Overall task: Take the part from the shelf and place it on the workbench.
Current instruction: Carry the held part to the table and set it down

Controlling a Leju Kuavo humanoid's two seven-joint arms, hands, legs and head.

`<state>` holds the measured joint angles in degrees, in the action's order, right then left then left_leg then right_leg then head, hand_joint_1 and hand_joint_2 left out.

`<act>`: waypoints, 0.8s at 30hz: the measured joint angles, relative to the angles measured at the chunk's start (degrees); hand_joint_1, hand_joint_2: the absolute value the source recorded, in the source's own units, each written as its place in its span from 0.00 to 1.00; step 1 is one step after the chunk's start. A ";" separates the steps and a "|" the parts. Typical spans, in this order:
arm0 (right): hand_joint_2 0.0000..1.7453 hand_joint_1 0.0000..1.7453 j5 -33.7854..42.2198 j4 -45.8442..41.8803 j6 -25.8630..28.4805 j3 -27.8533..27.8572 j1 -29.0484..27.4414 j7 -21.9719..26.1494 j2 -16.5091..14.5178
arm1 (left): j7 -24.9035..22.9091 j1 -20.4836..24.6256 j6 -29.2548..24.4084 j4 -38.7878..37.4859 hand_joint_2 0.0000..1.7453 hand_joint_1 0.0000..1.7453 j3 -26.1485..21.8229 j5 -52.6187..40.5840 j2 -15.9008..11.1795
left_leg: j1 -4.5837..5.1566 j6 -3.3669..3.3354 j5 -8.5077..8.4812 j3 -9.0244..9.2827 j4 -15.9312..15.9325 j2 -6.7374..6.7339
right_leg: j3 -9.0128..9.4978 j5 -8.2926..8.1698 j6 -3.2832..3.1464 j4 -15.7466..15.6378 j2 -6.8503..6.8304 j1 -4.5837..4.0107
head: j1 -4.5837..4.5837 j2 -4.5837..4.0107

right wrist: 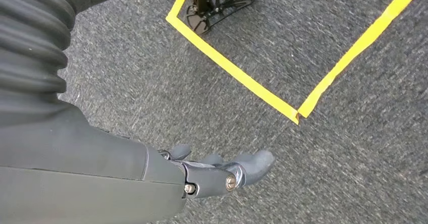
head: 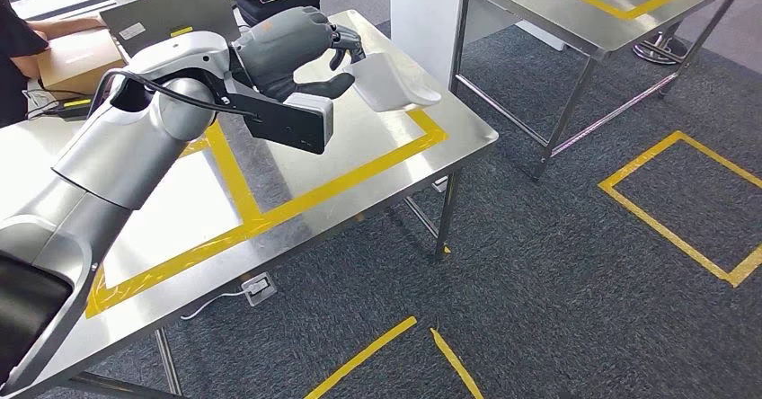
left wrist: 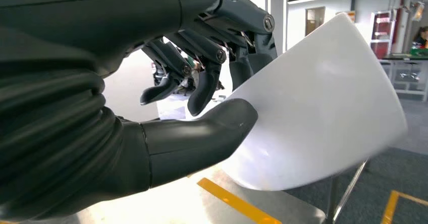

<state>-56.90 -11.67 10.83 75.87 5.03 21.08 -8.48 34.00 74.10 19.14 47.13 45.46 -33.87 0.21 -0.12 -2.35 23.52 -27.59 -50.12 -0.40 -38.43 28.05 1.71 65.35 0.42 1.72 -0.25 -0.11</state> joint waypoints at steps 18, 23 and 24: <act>1.00 0.00 -0.60 0.02 0.19 0.00 -0.17 -0.18 -0.29 | -0.61 -0.97 -1.00 -1.15 1.00 1.00 -0.22 -1.62 -0.64 | -2.37 6.03 12.69 -13.20 -26.08 -0.25 | 1.09 0.26 0.40 -1.46 0.69 2.33 | -0.95 0.02; 1.00 0.00 -0.68 0.09 0.34 0.00 -0.12 -0.28 -0.56 | -0.63 -1.02 -1.13 -1.48 1.00 1.00 -0.28 -1.64 -0.80 | 3.18 -2.48 2.35 -13.47 -17.58 1.37 | 4.58 1.27 -1.28 -3.20 1.16 -1.69 | -0.82 0.02; 1.00 0.00 -0.72 0.04 0.38 0.00 -0.02 -0.33 -0.48 | -0.64 -0.92 -1.21 -1.50 1.00 1.00 -0.32 -1.67 -0.93 | 4.09 -4.07 0.41 -12.24 -14.05 2.08 | 5.17 1.50 -1.57 -3.52 1.29 -2.26 | -0.70 0.02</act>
<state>-57.61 -11.63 11.21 75.87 5.01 20.75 -8.95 33.36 73.18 17.93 45.63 45.14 -35.54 -0.73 3.97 -6.43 23.93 -39.83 -64.18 1.67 -33.26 29.55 0.14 61.82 1.70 -0.54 -0.95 -0.09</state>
